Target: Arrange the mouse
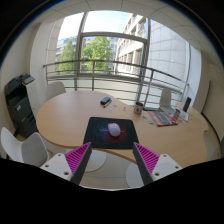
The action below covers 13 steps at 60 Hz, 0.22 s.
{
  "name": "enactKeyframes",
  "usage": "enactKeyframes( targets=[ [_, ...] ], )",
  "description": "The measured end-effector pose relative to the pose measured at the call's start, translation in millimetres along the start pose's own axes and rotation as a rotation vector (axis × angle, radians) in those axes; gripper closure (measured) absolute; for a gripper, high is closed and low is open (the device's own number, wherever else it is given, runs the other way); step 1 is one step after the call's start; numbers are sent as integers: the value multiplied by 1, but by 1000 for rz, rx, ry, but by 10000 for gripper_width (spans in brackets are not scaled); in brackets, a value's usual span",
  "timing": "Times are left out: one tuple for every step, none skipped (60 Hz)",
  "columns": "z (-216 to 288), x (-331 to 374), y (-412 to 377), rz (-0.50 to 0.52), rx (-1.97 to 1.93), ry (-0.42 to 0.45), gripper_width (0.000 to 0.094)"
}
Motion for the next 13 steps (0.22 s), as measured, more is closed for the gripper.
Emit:
enactKeyframes(
  targets=[
    [-1, 2, -1, 2, -2, -3, 93],
    [-4, 2, -4, 2, -5, -3, 92],
    [-4, 3, -4, 3, -8, -5, 93],
    [-4, 4, -3, 3, -9, -5, 94],
    [-3, 5, -3, 3, -10, -3, 93],
    [-3, 6, -3, 2, -10, -3, 92],
    [-3, 7, -2, 0, -7, -5, 94],
    [-4, 7, -2, -2, -3, -8, 94],
    [-4, 8, -1, -4, 1, -11, 95],
    [-4, 8, -1, -5, 2, -11, 94],
    [-4, 8, 0, -6, 1, -10, 93],
    [-4, 9, 0, -6, -1, -8, 93],
    [-4, 9, -1, -6, -5, -5, 92]
  ],
)
Point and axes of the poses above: the point between the fingertips, and its own axes, seen from behind it with the camera up: y to the right, z up, x backward, against the way the camera looks, the point moved 2 cm from there along x, backward, against the way the camera looks, and after that the axes turned 9 degrees about -z, right-handed, at the moved point
